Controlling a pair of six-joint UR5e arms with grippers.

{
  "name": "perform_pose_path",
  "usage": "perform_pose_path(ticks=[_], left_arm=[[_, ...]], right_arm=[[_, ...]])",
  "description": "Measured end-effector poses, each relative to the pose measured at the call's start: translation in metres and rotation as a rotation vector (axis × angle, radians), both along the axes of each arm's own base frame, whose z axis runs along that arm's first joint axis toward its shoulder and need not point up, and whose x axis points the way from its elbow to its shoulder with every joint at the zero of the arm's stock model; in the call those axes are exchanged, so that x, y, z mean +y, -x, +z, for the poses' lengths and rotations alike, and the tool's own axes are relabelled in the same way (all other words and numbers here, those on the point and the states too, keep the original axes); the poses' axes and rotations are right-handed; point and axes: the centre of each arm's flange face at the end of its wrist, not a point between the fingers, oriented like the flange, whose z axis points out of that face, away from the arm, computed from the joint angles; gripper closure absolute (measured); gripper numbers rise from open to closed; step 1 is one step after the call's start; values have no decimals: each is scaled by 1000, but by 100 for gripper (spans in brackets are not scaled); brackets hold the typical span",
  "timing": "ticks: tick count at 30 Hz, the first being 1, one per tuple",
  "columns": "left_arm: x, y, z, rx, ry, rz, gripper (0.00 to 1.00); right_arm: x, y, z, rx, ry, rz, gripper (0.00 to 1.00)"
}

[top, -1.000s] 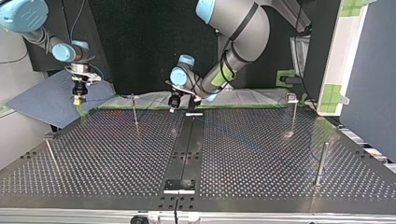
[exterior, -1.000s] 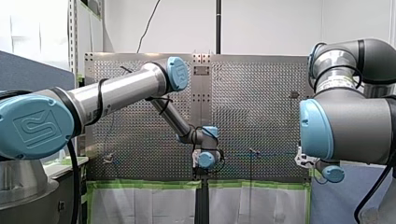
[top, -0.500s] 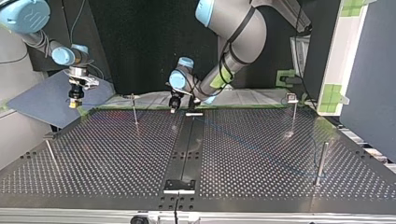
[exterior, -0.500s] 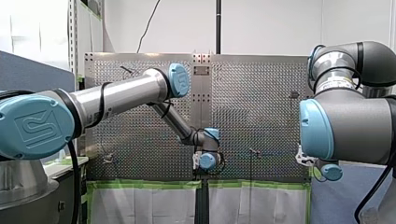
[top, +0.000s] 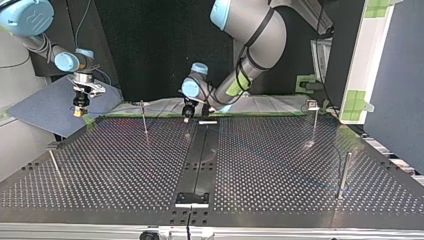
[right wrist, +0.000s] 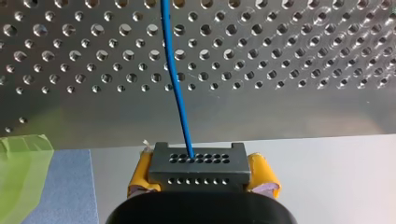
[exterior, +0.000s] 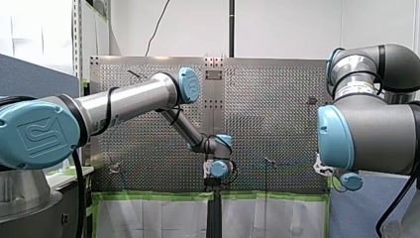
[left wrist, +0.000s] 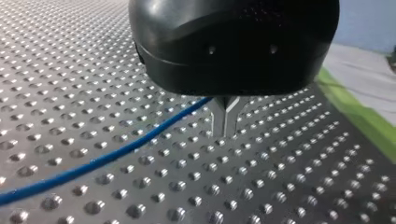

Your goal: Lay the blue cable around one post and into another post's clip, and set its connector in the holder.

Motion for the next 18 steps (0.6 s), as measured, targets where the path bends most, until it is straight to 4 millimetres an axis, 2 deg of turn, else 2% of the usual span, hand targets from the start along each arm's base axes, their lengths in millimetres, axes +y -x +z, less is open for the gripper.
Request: perform_pose_path(ticks=[1,2,3,4,5,6,7,8,18], left_arm=[[-1,2,-1,1,-7,-4,89],[-2,3,-1,0,-12,-8,76],[-3,4,-1,-1,-17,-15,76],[-5,6,-1,-3,-25,-27,65],[-7,8,-1,-5,-31,-37,44],[-9,9,-1,-6,-37,-47,44],[-11,11,-1,-8,-42,-61,27],[-13,12,-1,-9,-45,-72,0],[-25,26,2,20,-55,-132,0]], right_arm=[[0,0,0,0,0,0,74],[0,0,0,0,0,0,74],[0,0,0,0,0,-1,74],[0,0,0,0,0,0,74],[0,-1,0,0,0,0,74],[0,-2,0,0,-1,1,74],[0,-2,0,0,-2,2,74],[0,-3,0,1,-2,3,74],[2,-10,-2,1,-14,15,74]])
